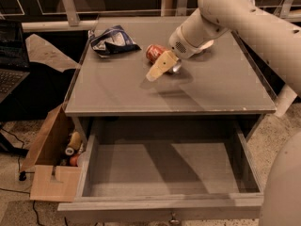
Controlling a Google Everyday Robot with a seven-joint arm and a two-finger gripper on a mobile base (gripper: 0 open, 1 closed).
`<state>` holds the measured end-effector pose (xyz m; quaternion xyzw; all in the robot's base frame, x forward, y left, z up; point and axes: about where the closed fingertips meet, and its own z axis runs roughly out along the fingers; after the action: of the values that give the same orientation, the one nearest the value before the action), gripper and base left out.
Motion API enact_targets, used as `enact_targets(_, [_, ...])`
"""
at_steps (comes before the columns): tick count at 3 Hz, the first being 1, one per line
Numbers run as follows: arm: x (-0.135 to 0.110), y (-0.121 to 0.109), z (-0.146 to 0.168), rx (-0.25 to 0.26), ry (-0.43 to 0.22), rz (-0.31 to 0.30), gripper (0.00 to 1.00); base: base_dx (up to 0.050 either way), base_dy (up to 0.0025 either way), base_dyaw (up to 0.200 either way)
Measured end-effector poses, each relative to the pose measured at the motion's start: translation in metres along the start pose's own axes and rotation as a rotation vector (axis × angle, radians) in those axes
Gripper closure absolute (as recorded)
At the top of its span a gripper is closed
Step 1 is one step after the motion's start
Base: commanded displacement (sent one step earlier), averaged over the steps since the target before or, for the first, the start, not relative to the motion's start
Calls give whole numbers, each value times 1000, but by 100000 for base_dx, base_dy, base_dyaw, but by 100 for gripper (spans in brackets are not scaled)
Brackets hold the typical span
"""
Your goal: Place coke can into top drawer
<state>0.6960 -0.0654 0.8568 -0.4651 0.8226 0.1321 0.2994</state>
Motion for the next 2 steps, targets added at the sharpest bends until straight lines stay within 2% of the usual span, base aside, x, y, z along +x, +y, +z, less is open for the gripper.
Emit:
enact_targets(1, [11,2,12,-23,33,22,0,0,0,0])
enact_targets(2, [11,2,13,-24,35,23,17,0,0,0])
